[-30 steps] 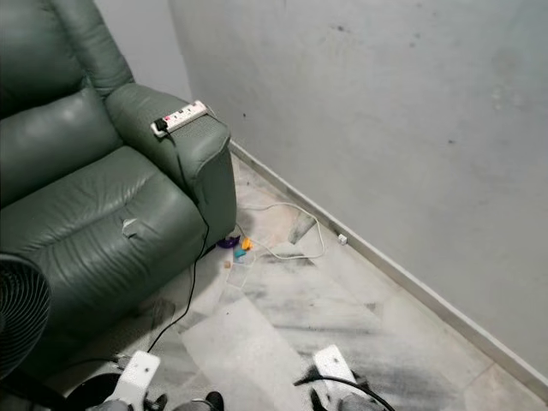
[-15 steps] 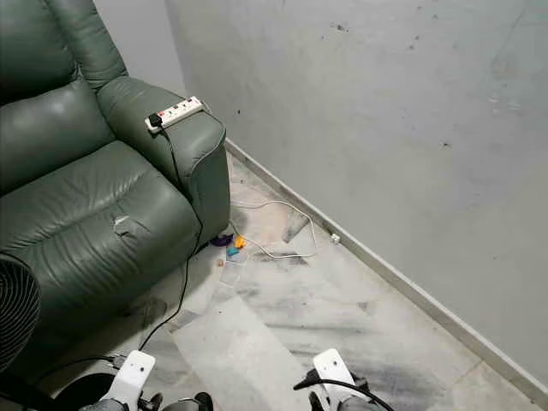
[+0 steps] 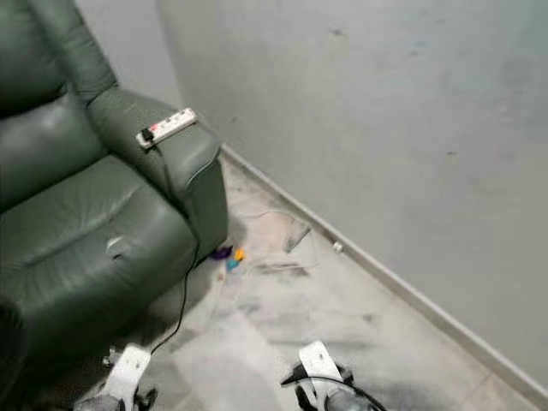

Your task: Hang keys on a hook

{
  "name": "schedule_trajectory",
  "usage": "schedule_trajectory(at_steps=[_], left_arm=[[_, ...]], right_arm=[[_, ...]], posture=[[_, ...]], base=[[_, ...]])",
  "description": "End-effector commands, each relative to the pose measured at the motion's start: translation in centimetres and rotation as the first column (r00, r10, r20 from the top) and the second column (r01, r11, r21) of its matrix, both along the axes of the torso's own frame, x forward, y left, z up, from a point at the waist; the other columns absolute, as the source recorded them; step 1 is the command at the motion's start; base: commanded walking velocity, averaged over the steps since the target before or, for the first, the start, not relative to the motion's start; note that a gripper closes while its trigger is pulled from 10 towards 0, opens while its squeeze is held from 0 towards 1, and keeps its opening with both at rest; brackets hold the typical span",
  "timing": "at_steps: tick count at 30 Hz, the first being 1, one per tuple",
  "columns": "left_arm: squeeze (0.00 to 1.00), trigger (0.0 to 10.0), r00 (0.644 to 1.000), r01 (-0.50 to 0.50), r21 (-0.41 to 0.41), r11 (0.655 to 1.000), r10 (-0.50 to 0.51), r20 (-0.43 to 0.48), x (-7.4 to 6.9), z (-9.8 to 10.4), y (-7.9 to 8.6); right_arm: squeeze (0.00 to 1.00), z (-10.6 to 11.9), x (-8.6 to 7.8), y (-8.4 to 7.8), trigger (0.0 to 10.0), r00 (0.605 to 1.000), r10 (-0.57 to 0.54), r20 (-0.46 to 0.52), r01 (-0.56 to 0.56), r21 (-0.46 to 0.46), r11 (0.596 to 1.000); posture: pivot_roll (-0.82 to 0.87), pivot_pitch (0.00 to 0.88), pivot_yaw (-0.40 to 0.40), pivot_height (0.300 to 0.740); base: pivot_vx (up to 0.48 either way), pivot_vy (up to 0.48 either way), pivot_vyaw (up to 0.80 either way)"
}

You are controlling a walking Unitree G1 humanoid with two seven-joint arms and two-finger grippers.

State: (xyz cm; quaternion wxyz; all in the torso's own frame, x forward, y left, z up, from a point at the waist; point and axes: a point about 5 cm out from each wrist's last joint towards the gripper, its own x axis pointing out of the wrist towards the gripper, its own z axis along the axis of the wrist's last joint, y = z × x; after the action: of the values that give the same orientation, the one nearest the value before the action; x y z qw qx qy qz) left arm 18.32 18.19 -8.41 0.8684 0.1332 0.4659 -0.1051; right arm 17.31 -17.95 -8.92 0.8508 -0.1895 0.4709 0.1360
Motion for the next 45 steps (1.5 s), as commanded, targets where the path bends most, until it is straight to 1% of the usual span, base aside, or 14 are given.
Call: schedule_trajectory(at_steps=[1,11,17,21,23,25,26,27,29,31,35,39,42,45], left_arm=[[0.0,10.0,0.999,-0.016,0.042,0.999,0.018,-0.051,-1.4,-0.4,1.8],[0.0,10.0,0.998,-0.005,0.051,0.999,0.009,-0.06,-1.5,-0.5,1.7],[0.0,10.0,0.995,0.08,0.063,0.995,-0.077,-0.061,-1.5,-0.5,1.3],[0.0,10.0,0.992,0.121,0.068,0.99,-0.118,-0.048,-1.0,-0.4,0.7],[0.0,10.0,0.991,0.129,0.069,0.989,-0.126,-0.043,-0.8,-0.3,0.5],[0.0,10.0,0.989,0.147,0.057,0.987,-0.146,-0.024,0.1,0.0,0.0],[0.0,10.0,0.986,0.166,0.05,0.985,-0.166,-0.016,0.4,0.2,-0.5],[0.0,10.0,0.986,0.166,0.05,0.985,-0.166,-0.016,0.4,0.2,-0.5],[0.0,10.0,0.97,0.242,0.039,0.97,-0.242,-0.007,1.0,0.4,-1.4],[0.0,10.0,0.959,0.283,0.037,0.958,-0.283,-0.013,1.1,0.5,-1.7],[0.0,10.0,0.944,0.329,0.056,0.943,-0.328,-0.027,1.2,0.5,-2.0],[0.0,10.0,0.945,0.328,0.056,0.943,-0.327,-0.023,1.5,0.6,-2.1],[0.0,10.0,0.945,0.328,0.05,0.943,-0.328,-0.015,1.8,0.8,-2.3],[0.0,10.0,0.954,0.299,0.056,0.953,-0.299,-0.006,2.1,0.9,-2.3]], right_arm=[[0.0,0.0,0.2,1.6,10.0,1.0,0.025,0.001,-0.025,0.029,0.999],[0.0,-0.1,0.1,1.6,10.0,0.999,0.041,-0.002,-0.041,0.025,0.999],[0.0,-0.2,-0.1,1.4,10.0,1.0,0.018,-0.013,-0.018,0.036,0.999],[0.0,-0.3,-0.5,1.4,10.0,0.999,-0.046,-0.03,0.048,0.075,0.996],[0.0,-0.4,-0.5,1.5,10.0,0.998,-0.058,-0.032,0.061,0.086,0.994],[0.0,-0.4,-0.6,1.3,10.0,0.997,-0.067,-0.034,0.07,0.091,0.993],[0.0,-0.4,-0.7,1.0,10.0,0.995,-0.091,-0.036,0.093,0.083,0.992],[0.0,-0.4,-0.7,1.0,10.0,0.995,-0.091,-0.036,0.093,0.083,0.992],[0.0,-0.5,-0.9,0.3,10.0,0.982,-0.189,-0.031,0.191,0.086,0.978],[0.0,-0.4,-0.8,0.0,10.0,0.966,-0.258,-0.024,0.259,0.095,0.961],[0.0,-0.4,-0.9,0.0,10.0,0.954,-0.299,-0.016,0.299,0.103,0.949],[0.0,-0.5,-1.1,0.1,10.0,0.955,-0.297,-0.021,0.297,0.116,0.948],[0.0,-0.5,-1.1,-0.1,10.0,0.946,-0.325,-0.013,0.324,0.125,0.938],[0.0,-0.1,-0.3,0.1,10.0,0.946,-0.324,0.016,0.318,0.153,0.936]], posture=[[-0.01,0.147,0.005,0.74],[-0.01,0.151,0.001,0.74],[-0.02,0.161,-0.005,0.74],[-0.02,0.171,-0.003,0.74],[-0.03,0.169,0.007,0.74],[-0.03,0.164,0.017,0.74],[-0.04,0.157,0.035,0.74],[-0.04,0.157,0.035,0.74],[-0.07,0.144,0.06,0.74],[-0.09,0.145,0.07,0.74],[-0.13,0.131,0.069,0.74],[-0.14,0.122,0.078,0.74],[-0.14,0.117,0.087,0.74],[-0.15,0.112,0.084,0.74]], base=[[0.266,0.289,0.0],[0.027,0.053,0.0],[0.0,0.0,0.0],[0.0,0.0,0.0],[0.0,0.0,0.0],[0.0,0.0,0.0],[0.0,0.0,0.0],[0.0,0.0,0.0],[0.0,0.0,0.0],[0.0,0.0,0.0],[0.0,0.0,0.0],[0.0,0.0,0.0],[0.0,0.0,0.0],[0.0,0.0,0.0]])
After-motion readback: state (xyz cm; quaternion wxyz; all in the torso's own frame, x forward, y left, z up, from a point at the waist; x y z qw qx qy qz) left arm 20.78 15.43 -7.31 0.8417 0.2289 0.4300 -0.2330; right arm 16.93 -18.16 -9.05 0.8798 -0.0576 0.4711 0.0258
